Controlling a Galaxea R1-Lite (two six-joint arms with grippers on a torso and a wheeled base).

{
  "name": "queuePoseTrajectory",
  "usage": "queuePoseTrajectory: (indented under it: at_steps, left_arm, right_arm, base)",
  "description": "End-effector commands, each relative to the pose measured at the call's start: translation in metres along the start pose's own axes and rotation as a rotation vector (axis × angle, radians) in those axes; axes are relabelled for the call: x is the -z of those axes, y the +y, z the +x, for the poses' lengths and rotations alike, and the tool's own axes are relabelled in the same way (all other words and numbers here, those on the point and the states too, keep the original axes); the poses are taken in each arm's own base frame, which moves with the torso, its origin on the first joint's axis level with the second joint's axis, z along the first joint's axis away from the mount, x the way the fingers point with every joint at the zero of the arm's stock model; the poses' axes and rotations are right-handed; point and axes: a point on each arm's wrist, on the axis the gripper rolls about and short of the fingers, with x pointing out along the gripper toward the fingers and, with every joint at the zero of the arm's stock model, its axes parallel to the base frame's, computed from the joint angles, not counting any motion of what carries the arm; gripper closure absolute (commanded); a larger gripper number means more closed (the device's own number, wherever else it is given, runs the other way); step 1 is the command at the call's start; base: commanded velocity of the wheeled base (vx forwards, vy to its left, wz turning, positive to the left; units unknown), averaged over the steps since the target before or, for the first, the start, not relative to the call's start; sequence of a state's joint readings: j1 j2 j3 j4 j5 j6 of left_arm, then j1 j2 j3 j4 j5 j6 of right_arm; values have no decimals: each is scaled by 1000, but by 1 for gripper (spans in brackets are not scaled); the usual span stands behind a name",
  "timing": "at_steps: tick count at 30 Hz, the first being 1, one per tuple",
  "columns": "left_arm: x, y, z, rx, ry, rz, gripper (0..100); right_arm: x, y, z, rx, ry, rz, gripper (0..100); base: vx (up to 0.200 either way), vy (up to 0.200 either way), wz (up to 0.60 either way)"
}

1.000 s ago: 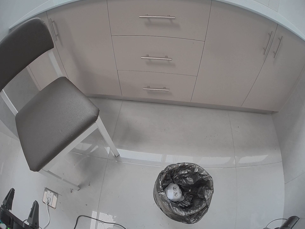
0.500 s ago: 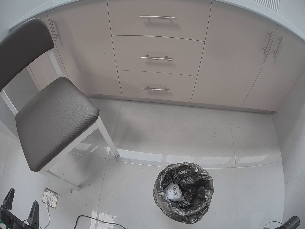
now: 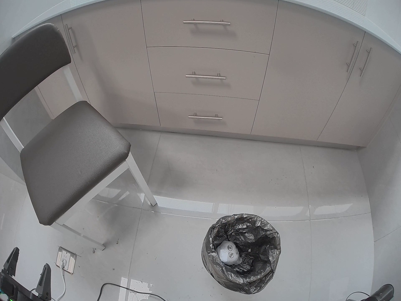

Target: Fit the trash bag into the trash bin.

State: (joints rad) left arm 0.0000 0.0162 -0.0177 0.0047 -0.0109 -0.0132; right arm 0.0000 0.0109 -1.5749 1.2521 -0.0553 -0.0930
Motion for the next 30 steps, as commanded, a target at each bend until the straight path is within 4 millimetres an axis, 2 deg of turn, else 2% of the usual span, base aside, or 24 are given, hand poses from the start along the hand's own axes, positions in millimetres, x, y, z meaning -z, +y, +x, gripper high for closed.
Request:
queuePoseTrajectory:
  at_steps: [1, 3, 7, 8, 9, 11, 13, 14, 16, 19, 30]
  left_arm:
    - [4, 0, 0, 0, -2, -1, 0]
    - [4, 0, 0, 0, -2, -1, 0]
    - [4, 0, 0, 0, -2, -1, 0]
    - [4, 0, 0, 0, -2, -1, 0]
    - [4, 0, 0, 0, -2, -1, 0]
    - [4, 0, 0, 0, -2, -1, 0]
    - [4, 0, 0, 0, -2, -1, 0]
    - [4, 0, 0, 0, -2, -1, 0]
    - [4, 0, 0, 0, -2, -1, 0]
    - [4, 0, 0, 0, -2, -1, 0]
    - [4, 0, 0, 0, -2, -1, 0]
  right_arm:
    - [8, 5, 55, -44, 16, 112, 100]
    - [12, 6, 78, -42, 0, 171, 100]
    - [39, 11, 131, 3, -12, 236, 100]
    - [40, 11, 133, 6, -12, 236, 100]
    - [58, 13, 152, 46, -11, 233, 100]
    - [72, 14, 164, 74, -7, 227, 100]
    - [105, 17, 183, 115, 27, 202, 100]
    - [112, 18, 186, 122, 39, 194, 100]
    - [150, 22, 198, 133, 110, 132, 100]
    - [190, 26, 203, 126, 177, 68, 100]
    - [198, 27, 201, 122, 263, 131, 100]
  base:
    - [0, 0, 0]
    - [0, 0, 0]
    - [0, 0, 0]
    - [0, 0, 0]
    - [0, 0, 0]
    - [0, 0, 0]
    - [0, 0, 0]
    - [0, 0, 0]
    - [0, 0, 0]
    - [0, 0, 0]
    - [0, 0, 0]
